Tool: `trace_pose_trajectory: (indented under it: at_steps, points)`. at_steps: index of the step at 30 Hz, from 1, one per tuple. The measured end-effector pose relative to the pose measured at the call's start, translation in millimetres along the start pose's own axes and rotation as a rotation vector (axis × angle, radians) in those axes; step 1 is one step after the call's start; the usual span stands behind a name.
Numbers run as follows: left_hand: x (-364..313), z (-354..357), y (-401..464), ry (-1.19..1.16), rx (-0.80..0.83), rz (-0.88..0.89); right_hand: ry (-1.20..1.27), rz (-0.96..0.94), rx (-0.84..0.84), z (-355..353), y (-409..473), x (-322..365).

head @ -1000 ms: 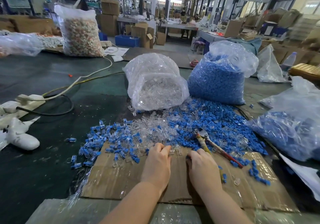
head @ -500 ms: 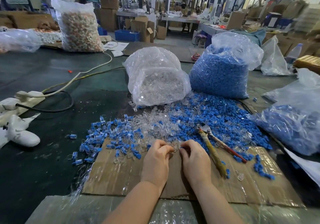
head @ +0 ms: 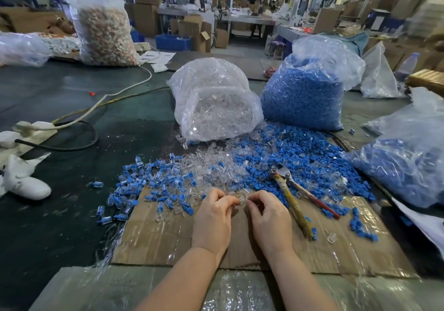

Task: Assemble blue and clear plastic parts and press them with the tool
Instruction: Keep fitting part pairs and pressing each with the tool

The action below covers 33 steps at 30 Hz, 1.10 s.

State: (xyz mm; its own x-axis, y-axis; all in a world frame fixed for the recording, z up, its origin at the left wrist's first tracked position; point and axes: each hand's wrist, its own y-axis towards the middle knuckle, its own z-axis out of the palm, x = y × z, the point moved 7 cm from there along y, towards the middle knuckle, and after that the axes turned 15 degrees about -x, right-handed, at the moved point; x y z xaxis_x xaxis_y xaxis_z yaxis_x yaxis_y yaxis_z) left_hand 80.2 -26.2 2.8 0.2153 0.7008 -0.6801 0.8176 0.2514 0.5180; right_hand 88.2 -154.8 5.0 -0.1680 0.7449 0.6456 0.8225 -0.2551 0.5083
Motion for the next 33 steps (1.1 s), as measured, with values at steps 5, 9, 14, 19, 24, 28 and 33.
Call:
trace_pose_trajectory:
  at_steps: [5, 9, 14, 19, 24, 28, 33]
  points:
    - [2.6, -1.4, 0.5, -0.041, -0.005, -0.040, 0.013, -0.005, -0.008, 0.3, 0.6, 0.2]
    - [3.7, -2.4, 0.9, -0.064, -0.004, -0.060, 0.057, 0.015, -0.033, -1.7, 0.1, -0.5]
    - [15.3, -3.8, 0.4, -0.168, -0.029, -0.221, 0.141, 0.070, -0.041, -1.8, -0.9, -3.9]
    - [17.6, -2.9, 0.7, -0.162, -0.036, -0.239, 0.191, 0.092, -0.035, -1.6, -1.2, -4.1]
    - [20.1, -3.3, 2.2, -0.219, -0.020, -0.294, 0.198, 0.055, 0.026, 1.3, -3.3, 0.5]
    - [19.7, -4.3, 2.8, -0.256, 0.005, -0.311, 0.177, -0.001, 0.047, 1.6, -4.1, 5.8]
    - [19.8, -3.5, 0.8, -0.306, 0.051, -0.333, 0.078, -0.110, 0.032, 1.9, -6.7, 11.0]
